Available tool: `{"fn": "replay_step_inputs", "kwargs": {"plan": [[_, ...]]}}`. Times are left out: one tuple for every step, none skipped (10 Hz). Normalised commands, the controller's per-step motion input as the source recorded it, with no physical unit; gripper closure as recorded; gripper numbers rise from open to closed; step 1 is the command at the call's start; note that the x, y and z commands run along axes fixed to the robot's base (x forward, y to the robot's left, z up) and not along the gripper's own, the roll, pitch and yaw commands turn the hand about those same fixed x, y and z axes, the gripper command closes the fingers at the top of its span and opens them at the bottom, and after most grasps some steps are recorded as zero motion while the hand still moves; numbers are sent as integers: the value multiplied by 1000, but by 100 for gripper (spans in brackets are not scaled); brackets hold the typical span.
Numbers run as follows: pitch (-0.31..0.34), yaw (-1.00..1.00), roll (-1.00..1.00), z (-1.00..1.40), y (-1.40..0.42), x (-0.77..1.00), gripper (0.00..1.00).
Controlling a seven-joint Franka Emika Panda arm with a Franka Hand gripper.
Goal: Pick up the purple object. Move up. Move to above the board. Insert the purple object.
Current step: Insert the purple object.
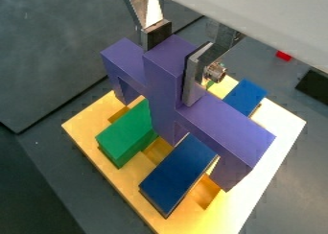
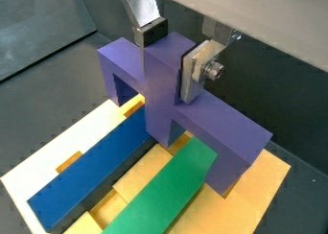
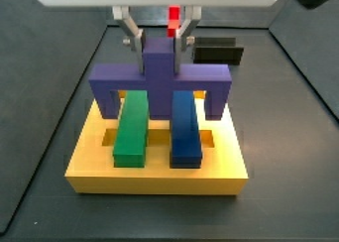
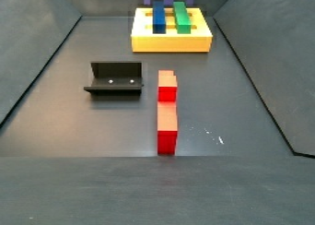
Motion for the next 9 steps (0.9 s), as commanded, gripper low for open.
{"fn": "replay_step_inputs", "kwargs": {"plan": [[-83, 14, 0, -240, -54, 0, 100], [-94, 6, 0, -263, -71, -17, 100], [-66, 0, 0, -166, -37, -154, 100], [-61, 0, 0, -69, -49, -129, 100], [-77, 0, 0, -220, -49, 0, 100], [-87, 0, 23, -300, -43, 0, 100], [-67, 0, 13, -343, -37, 0, 100], [-91, 0, 0, -334, -71, 0, 100], [-11, 0, 4, -226, -77, 109, 100]]}}
